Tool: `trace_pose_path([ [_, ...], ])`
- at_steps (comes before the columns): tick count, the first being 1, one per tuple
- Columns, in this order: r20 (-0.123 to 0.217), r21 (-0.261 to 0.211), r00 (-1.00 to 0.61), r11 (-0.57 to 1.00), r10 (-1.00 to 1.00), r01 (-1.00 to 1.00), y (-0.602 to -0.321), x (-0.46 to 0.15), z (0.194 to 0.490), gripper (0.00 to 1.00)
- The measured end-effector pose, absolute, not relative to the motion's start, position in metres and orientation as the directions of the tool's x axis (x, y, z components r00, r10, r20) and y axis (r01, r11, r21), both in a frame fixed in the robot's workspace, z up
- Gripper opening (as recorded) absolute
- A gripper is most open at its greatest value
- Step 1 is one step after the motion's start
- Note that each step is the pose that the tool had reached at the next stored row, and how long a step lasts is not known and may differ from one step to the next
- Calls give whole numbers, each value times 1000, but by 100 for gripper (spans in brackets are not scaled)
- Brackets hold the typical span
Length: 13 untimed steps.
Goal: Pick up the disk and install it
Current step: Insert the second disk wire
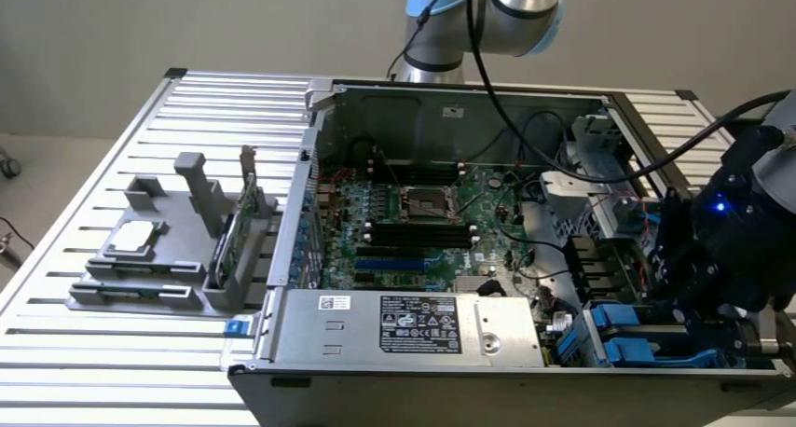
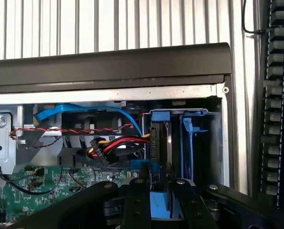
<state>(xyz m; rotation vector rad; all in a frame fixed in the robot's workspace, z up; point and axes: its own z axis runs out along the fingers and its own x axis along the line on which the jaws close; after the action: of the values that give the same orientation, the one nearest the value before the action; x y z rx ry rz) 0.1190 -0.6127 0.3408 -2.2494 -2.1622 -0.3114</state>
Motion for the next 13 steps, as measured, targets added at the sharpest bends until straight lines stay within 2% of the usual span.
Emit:
trace_pose_path([
  [13, 147, 118, 29, -46, 989, 992, -612, 105, 355, 25],
])
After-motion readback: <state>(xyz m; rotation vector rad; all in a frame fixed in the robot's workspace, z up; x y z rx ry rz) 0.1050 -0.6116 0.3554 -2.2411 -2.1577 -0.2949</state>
